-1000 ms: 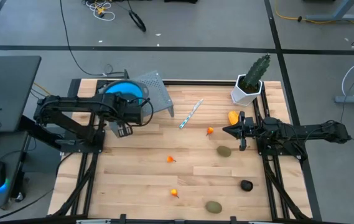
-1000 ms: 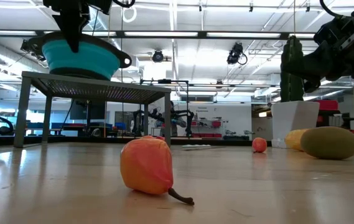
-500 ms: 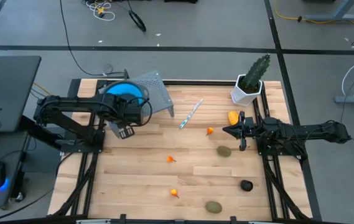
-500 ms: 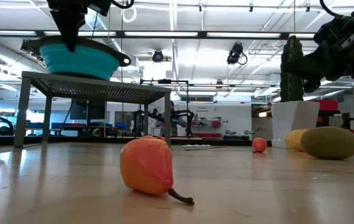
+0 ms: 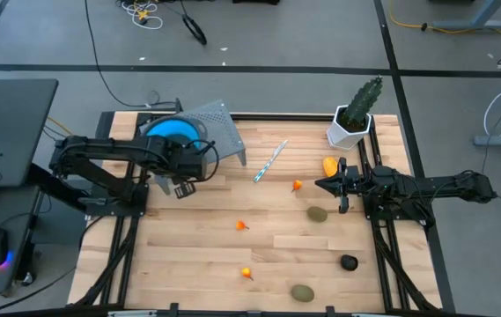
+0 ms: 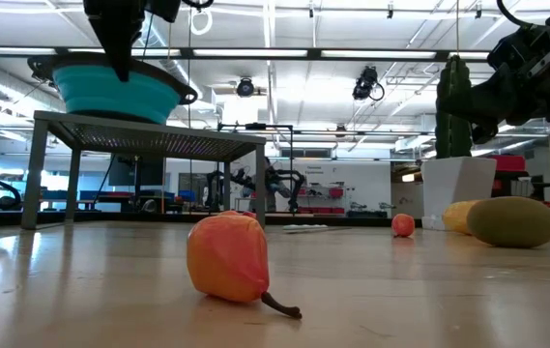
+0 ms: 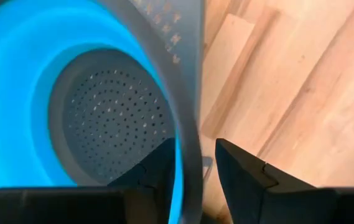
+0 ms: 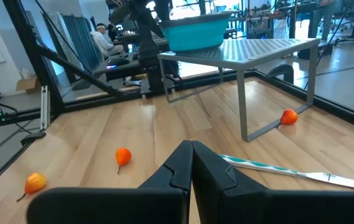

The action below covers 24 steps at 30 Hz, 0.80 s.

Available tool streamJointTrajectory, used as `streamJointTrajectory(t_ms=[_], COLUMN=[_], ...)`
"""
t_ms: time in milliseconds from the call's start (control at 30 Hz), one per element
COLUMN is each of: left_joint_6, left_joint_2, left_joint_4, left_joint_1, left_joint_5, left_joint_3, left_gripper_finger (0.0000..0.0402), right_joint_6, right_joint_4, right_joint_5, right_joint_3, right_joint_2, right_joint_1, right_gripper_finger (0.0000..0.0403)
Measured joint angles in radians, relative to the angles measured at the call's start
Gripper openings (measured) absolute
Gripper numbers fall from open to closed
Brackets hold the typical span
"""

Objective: Pick & Place Fruit
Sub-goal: Put the blue strainer bowl on the shelf

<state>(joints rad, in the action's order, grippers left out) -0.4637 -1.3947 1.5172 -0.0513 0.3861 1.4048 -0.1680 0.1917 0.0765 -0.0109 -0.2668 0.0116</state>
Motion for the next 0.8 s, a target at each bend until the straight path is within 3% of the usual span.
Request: streamJointTrajectory(t_ms=[300,567,800], left_joint_6=[-0.001,-0.004,-0.023], left_joint_2=[-0.040,-0.047,-0.047], left_joint_4=[0.051,0.053,0.054], left_joint_1=[0.000,0.005,0.005], left_joint_5=[0.051,0.077,0.087], left_joint_3=[0.000,0.000,0.000], left_gripper_finger=[0.0076,0.0015,0.0034], right_joint_6=[0.000,0.000,0.000], right_joint_4=[0.000,0.000,0.000], right_joint_5=[0.000,0.000,0.000], right_joint_3=[0.000,0.000,0.000], right_joint_2=[0.000,0.000,0.000], right_joint_1=[0.000,0.000,0.000], right_gripper_finger=[0.0013,0.0013,0.0013])
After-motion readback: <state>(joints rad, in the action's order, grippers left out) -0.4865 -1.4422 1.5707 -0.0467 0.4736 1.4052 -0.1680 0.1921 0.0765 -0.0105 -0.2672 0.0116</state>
